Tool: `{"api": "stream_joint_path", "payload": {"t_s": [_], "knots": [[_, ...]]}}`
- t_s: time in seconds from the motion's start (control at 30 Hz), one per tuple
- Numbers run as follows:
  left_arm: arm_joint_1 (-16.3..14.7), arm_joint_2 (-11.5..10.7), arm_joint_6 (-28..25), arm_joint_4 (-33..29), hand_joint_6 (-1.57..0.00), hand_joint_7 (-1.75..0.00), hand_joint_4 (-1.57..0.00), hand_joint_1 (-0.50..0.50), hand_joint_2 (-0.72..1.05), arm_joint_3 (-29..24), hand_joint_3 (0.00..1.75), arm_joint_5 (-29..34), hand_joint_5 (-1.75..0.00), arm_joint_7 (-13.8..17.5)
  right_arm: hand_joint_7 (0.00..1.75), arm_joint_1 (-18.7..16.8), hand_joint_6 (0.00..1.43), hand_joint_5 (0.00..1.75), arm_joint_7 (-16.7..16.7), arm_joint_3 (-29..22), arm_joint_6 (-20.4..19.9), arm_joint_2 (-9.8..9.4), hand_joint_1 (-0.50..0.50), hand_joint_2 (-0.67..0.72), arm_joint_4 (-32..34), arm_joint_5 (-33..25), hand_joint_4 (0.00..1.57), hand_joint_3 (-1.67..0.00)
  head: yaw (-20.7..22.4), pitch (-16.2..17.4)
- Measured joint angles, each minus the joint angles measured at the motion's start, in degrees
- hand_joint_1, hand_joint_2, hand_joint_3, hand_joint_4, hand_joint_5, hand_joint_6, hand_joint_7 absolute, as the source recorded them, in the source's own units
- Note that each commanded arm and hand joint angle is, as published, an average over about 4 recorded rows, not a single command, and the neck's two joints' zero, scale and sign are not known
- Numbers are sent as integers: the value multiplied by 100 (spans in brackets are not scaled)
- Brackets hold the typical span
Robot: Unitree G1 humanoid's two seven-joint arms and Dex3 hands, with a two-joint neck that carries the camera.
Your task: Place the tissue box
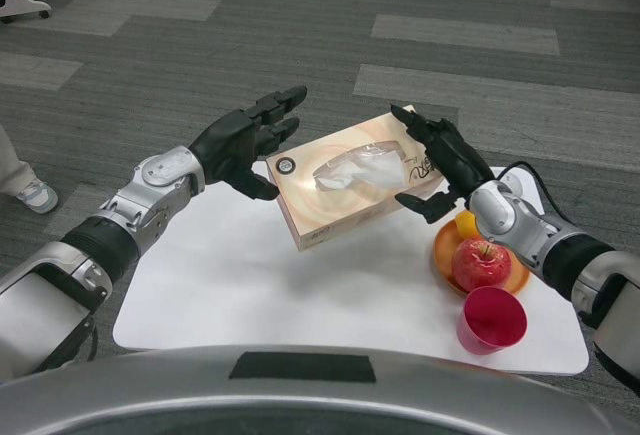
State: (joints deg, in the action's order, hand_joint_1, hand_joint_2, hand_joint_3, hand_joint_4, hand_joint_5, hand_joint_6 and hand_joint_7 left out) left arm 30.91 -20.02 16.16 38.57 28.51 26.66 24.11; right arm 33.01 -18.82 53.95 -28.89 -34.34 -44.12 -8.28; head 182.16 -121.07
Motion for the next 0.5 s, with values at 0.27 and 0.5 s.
{"api": "stream_joint_path", "payload": {"t_s": [0.27, 0.5], "knots": [[-2, 88, 3, 253, 0, 0, -4, 50, 105, 169, 26, 0, 0, 12, 2, 9, 0, 75, -8, 232, -18, 18, -38, -54, -162, -1, 0, -161, -4, 7], [-1, 159, 14, 492, 0, 0, -4, 50, 105, 339, 26, 0, 0, 16, 0, 36, 0, 70, -16, 484, -39, 61, -38, -54, -352, -2, 0, -161, -11, 10]]}}
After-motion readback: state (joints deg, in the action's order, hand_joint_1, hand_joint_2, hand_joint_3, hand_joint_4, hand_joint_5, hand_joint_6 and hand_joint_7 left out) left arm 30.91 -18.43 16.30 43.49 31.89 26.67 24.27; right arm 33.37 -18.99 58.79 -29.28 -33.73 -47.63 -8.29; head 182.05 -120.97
